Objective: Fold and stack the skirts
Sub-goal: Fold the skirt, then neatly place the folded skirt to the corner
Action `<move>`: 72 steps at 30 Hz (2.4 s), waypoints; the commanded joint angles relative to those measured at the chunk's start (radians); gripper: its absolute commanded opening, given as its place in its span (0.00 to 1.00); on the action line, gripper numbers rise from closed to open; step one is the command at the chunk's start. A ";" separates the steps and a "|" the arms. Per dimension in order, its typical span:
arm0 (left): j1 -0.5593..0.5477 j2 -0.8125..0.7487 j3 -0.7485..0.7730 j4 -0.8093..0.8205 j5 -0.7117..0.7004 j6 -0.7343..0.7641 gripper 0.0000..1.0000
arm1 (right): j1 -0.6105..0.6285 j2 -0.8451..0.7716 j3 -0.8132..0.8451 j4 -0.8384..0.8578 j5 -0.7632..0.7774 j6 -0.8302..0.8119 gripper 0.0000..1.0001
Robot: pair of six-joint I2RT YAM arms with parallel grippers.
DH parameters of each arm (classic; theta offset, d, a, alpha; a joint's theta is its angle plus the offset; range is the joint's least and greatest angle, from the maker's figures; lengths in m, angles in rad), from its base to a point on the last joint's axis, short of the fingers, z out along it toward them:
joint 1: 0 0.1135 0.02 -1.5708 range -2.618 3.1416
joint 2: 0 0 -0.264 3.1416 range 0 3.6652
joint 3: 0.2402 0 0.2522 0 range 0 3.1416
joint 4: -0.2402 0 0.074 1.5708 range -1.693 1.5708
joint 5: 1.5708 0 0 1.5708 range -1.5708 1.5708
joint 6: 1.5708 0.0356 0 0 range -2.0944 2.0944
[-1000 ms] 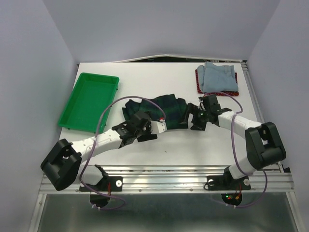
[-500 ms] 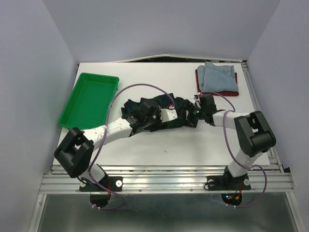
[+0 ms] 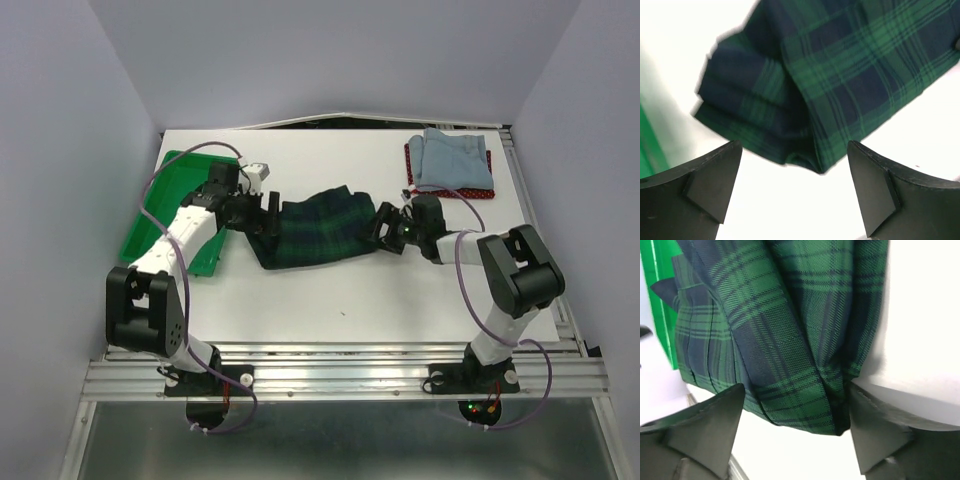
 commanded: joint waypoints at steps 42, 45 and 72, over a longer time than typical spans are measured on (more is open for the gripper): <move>-0.045 -0.237 -0.437 0.263 -0.041 -0.825 0.98 | -0.010 0.049 0.046 -0.210 0.048 -0.001 1.00; -0.042 -0.253 -0.470 0.276 -0.062 -0.857 0.98 | -0.010 0.026 0.020 -0.241 0.048 0.039 1.00; -0.045 -0.044 -0.462 0.417 -0.187 -0.790 0.91 | -0.010 0.082 0.042 -0.224 0.020 0.038 0.88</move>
